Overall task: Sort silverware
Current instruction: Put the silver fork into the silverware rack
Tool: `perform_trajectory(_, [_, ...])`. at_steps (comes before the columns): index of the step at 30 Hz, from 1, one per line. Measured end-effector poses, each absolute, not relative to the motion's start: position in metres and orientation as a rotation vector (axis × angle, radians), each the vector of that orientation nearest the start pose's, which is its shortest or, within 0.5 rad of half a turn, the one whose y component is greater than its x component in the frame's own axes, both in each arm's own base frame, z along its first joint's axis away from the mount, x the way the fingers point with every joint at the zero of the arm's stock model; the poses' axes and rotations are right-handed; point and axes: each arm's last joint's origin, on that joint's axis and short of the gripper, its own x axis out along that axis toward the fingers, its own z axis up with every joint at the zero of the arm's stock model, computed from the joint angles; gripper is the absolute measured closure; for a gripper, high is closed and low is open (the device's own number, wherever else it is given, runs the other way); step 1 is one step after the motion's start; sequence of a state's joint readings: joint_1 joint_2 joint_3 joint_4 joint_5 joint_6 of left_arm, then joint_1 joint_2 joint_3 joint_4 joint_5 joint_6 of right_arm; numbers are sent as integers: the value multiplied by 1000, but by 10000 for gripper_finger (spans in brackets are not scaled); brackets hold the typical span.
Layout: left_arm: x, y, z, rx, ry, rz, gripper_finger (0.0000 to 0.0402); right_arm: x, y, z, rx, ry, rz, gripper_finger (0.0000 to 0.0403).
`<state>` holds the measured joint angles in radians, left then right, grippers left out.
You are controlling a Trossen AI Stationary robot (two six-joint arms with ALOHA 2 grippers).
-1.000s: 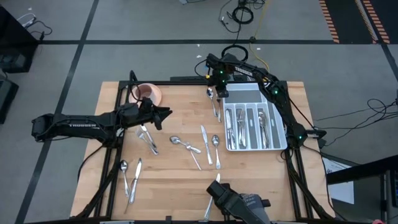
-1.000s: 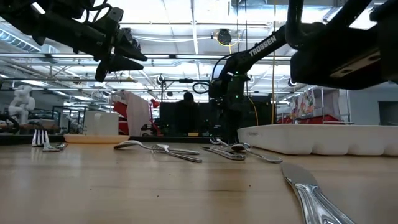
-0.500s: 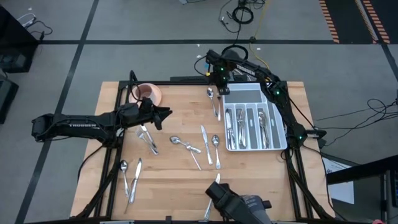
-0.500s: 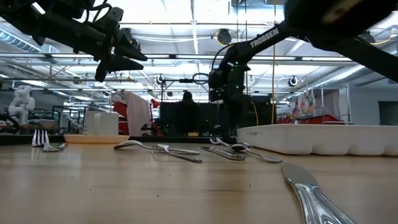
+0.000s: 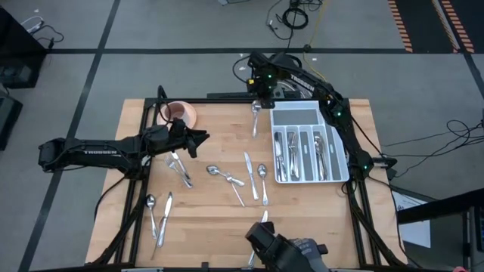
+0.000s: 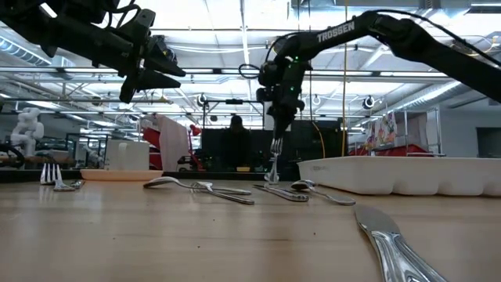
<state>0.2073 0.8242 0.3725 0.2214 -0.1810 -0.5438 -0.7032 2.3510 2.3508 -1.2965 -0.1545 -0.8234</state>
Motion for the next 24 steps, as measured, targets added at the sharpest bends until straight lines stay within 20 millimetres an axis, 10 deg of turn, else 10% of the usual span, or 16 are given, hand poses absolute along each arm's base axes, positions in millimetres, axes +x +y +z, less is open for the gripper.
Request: perform_trajectory(24, [176,42,220,-538,148,435,268,275,-213,420,-92,1096,-29,402])
